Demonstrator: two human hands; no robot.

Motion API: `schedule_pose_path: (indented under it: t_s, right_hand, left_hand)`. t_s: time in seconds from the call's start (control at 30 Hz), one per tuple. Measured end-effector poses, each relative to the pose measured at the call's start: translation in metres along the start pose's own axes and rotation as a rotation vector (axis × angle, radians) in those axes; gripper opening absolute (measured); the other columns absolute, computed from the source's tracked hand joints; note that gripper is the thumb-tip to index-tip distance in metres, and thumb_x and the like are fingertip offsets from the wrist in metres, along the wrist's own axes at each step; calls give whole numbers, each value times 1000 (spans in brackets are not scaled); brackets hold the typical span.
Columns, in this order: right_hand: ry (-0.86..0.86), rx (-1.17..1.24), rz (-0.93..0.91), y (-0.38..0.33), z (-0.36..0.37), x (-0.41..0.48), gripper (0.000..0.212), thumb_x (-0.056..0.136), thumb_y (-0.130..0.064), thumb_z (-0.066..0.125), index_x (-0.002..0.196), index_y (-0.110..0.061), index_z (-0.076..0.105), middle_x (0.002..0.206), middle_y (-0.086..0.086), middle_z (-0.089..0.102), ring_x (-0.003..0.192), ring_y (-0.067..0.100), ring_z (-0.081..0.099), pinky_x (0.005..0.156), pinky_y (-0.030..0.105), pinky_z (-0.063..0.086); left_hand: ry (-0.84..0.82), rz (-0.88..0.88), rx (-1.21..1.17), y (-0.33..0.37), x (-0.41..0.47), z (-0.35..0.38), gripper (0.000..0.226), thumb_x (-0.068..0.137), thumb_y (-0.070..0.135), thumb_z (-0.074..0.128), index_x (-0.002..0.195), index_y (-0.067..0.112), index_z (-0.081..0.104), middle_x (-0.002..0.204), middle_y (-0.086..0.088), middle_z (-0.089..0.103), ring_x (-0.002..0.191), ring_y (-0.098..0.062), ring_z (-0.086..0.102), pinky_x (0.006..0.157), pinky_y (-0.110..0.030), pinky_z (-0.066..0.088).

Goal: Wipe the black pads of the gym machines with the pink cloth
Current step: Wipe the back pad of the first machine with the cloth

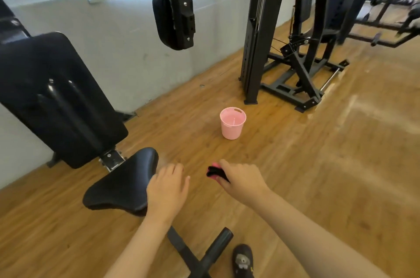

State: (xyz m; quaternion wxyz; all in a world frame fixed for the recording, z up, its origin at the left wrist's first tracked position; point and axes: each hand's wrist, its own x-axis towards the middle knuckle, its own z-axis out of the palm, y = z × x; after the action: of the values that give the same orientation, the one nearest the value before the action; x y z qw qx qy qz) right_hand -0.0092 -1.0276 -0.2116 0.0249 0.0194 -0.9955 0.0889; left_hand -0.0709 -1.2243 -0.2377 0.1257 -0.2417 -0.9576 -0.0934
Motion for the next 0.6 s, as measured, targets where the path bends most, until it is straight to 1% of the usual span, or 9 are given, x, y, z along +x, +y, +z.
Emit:
schedule_pose_path:
  t_s: [0.1,0.2,0.27,0.33,0.4,0.5,0.6]
  right_hand:
    - [16,-9,-113,40,-5,37,29,98,-42,44,114,-20,53,92,-3,68,77,24,65,51,31,34]
    - [50,-13,-172,75,-16,74,27,94,-40,51,108,-18,57,87,-3,69,74,25,67,47,30,28]
    - [54,-1,-198,91,-28,99,25,94,-38,52,106,-16,56,87,-2,69,73,26,66,46,29,26]
    - [44,22,-240,102,-40,125,27,96,-38,48,107,-14,53,93,1,69,78,28,65,50,31,33]
    - [22,24,-295,109,-45,151,29,98,-40,43,110,-14,50,99,1,67,84,28,65,55,34,39]
    - [-13,22,-373,120,-52,190,30,99,-41,41,114,-16,47,104,0,66,88,27,65,58,34,40]
    - [-37,8,-465,136,-63,232,34,99,-43,41,118,-16,47,106,2,65,88,29,64,57,33,35]
  left_hand:
    - [21,-45,-2,19,30,17,19,82,32,69,92,18,65,81,6,61,72,-14,61,55,-26,39]
    - [31,-108,-3,36,65,24,21,84,34,67,97,18,65,84,6,64,75,-14,63,56,-28,42]
    - [47,-147,2,46,93,21,22,85,35,66,99,19,65,85,6,65,76,-14,64,57,-28,44]
    - [72,-167,18,53,122,16,24,85,35,67,101,18,64,84,5,66,75,-16,65,57,-30,46]
    - [100,-175,36,55,147,12,25,82,33,70,100,17,64,79,4,66,71,-16,65,54,-30,46]
    - [101,-227,62,56,178,10,26,80,31,73,98,16,65,72,4,65,64,-17,64,51,-29,46]
    - [93,-286,112,50,201,16,23,82,33,71,98,17,63,67,5,62,60,-17,62,50,-29,45]
